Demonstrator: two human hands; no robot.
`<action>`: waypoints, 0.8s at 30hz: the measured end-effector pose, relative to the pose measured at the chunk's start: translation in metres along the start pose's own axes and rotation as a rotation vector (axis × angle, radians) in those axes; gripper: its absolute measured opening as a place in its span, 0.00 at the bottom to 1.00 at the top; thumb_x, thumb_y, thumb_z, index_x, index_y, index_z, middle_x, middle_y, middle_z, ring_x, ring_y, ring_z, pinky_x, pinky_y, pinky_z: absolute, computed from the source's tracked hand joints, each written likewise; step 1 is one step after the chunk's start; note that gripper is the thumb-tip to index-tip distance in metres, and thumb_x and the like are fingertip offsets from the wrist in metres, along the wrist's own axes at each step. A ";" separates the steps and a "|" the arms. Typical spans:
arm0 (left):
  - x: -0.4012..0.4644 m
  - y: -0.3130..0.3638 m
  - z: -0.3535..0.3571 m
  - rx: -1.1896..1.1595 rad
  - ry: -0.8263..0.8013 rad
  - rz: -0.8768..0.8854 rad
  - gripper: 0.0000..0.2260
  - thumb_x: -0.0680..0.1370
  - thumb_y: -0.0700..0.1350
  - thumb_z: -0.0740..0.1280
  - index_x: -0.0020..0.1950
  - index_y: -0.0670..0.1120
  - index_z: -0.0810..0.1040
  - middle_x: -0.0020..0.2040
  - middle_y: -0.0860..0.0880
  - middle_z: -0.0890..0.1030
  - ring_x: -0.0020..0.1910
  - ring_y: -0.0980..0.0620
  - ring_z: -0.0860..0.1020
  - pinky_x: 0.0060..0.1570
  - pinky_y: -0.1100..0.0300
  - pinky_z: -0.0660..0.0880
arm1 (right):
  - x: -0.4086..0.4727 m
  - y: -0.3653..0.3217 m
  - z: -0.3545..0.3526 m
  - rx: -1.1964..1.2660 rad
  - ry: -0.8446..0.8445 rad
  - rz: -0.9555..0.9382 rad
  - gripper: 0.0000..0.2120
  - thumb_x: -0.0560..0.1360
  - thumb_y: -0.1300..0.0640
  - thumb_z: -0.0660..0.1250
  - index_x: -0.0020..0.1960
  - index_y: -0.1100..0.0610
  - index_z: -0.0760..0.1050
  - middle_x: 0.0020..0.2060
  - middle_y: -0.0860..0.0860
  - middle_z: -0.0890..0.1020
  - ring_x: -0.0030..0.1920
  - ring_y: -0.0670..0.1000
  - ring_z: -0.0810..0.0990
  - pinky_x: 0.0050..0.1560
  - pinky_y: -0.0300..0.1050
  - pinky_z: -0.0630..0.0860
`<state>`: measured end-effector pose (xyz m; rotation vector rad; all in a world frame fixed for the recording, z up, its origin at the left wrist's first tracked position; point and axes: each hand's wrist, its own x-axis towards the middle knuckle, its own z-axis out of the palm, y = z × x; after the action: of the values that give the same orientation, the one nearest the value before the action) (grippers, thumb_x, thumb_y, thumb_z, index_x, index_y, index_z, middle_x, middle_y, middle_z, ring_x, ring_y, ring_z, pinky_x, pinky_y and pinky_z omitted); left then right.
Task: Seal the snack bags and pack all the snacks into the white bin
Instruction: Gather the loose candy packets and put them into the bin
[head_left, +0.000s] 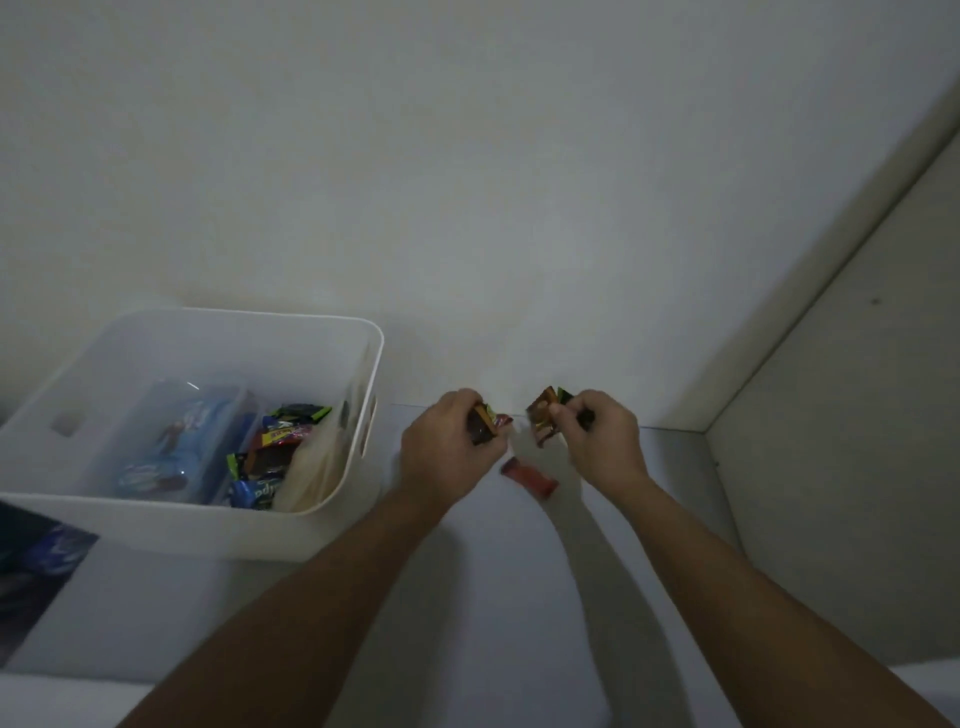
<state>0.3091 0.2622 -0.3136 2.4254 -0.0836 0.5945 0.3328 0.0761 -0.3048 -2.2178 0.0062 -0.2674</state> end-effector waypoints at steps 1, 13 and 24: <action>0.008 0.006 -0.013 -0.010 0.018 -0.016 0.12 0.68 0.55 0.72 0.43 0.49 0.75 0.37 0.51 0.78 0.36 0.48 0.76 0.35 0.57 0.73 | 0.004 -0.016 -0.005 0.039 -0.018 0.013 0.13 0.74 0.52 0.69 0.34 0.54 0.73 0.30 0.49 0.78 0.31 0.47 0.74 0.31 0.40 0.68; 0.038 -0.032 -0.150 -0.108 0.101 -0.407 0.16 0.67 0.60 0.69 0.43 0.49 0.76 0.42 0.47 0.82 0.44 0.44 0.80 0.43 0.54 0.76 | 0.002 -0.191 0.010 0.297 -0.196 0.023 0.09 0.71 0.59 0.71 0.33 0.55 0.76 0.37 0.56 0.84 0.41 0.56 0.85 0.42 0.53 0.82; 0.015 -0.093 -0.186 -0.282 -0.027 -0.736 0.16 0.72 0.51 0.71 0.54 0.43 0.76 0.47 0.46 0.79 0.47 0.46 0.77 0.43 0.57 0.70 | -0.009 -0.238 0.120 0.242 -0.315 0.194 0.11 0.70 0.62 0.67 0.30 0.57 0.71 0.31 0.55 0.76 0.35 0.54 0.75 0.37 0.44 0.71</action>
<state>0.2679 0.4493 -0.2297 1.9870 0.6424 0.1905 0.3255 0.3170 -0.1910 -1.9796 0.0159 0.1813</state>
